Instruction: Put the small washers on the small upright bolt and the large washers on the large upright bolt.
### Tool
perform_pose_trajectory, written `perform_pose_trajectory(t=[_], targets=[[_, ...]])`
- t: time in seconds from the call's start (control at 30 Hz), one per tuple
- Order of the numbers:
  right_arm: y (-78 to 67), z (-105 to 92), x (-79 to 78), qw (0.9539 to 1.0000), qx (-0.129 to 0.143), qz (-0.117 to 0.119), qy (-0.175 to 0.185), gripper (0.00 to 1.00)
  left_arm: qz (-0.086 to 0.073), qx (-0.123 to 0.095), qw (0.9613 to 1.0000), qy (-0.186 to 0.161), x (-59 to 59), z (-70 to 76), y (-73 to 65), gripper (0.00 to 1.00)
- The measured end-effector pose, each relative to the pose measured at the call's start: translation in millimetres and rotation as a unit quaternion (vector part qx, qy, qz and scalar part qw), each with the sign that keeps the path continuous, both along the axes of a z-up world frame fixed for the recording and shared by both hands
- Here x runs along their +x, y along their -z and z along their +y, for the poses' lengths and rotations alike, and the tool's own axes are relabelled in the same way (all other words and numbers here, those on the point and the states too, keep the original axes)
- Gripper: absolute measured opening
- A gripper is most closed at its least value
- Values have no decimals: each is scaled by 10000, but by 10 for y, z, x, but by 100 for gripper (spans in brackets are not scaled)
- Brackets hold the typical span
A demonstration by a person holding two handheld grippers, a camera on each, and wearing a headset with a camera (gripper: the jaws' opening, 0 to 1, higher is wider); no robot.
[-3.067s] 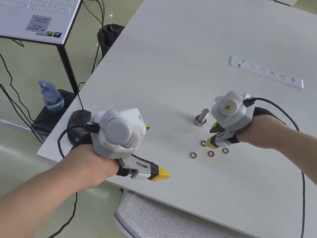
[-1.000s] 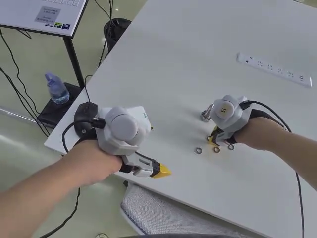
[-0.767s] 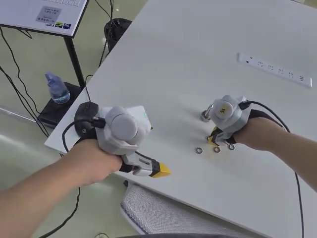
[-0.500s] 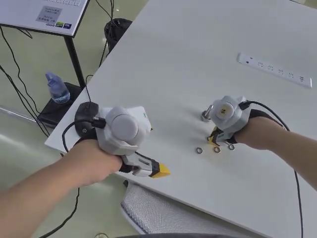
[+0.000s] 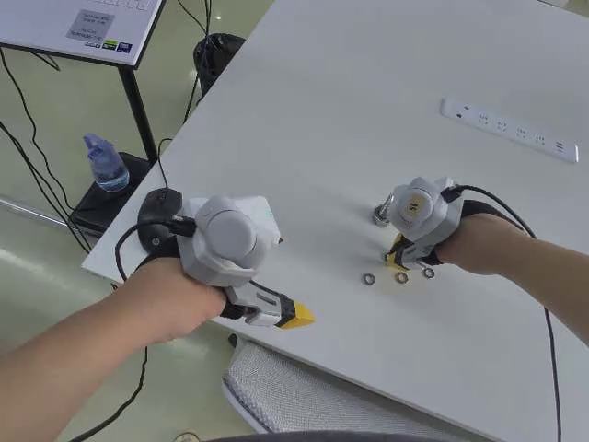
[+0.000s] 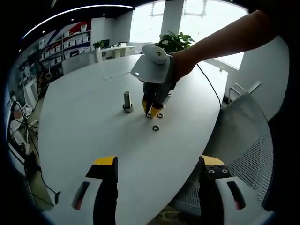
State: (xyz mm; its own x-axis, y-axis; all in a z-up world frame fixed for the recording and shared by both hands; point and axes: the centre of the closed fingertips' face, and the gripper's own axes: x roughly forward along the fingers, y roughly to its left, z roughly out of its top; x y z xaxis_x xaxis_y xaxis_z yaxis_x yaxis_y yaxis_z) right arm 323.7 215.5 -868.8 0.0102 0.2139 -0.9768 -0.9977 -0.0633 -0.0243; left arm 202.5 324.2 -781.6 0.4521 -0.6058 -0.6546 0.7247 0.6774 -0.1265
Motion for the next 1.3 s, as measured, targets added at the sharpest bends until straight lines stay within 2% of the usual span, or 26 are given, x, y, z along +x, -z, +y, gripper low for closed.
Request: perform_pose_trajectory(t=[0.07, 0.4, 0.53, 0.63, 0.77, 1.3], targets=[[-5, 0, 12, 9999, 24, 54, 121, 13, 4, 1, 10000, -3, -1, 4, 1, 69], [-7, -35, 18, 9995, 45, 144, 264, 13, -23, 15, 10000, -9, 13, 26, -19, 69], [-48, -89, 50, 9992, 29, 154, 371, 13, -37, 29, 10000, 15, 22, 12, -27, 69], [-112, -130, 67, 9979, 65, 232, 596, 12, -45, 42, 10000, 50, 35, -9, -29, 69], [-186, -187, 68, 9975, 82, 232, 666, 12, -44, 55, 9999, 85, 45, -30, -29, 69], [-378, -632, 120, 9946, -16, 177, 1020, 12, -175, 13, 9998, 115, 127, -101, -58, 70]])
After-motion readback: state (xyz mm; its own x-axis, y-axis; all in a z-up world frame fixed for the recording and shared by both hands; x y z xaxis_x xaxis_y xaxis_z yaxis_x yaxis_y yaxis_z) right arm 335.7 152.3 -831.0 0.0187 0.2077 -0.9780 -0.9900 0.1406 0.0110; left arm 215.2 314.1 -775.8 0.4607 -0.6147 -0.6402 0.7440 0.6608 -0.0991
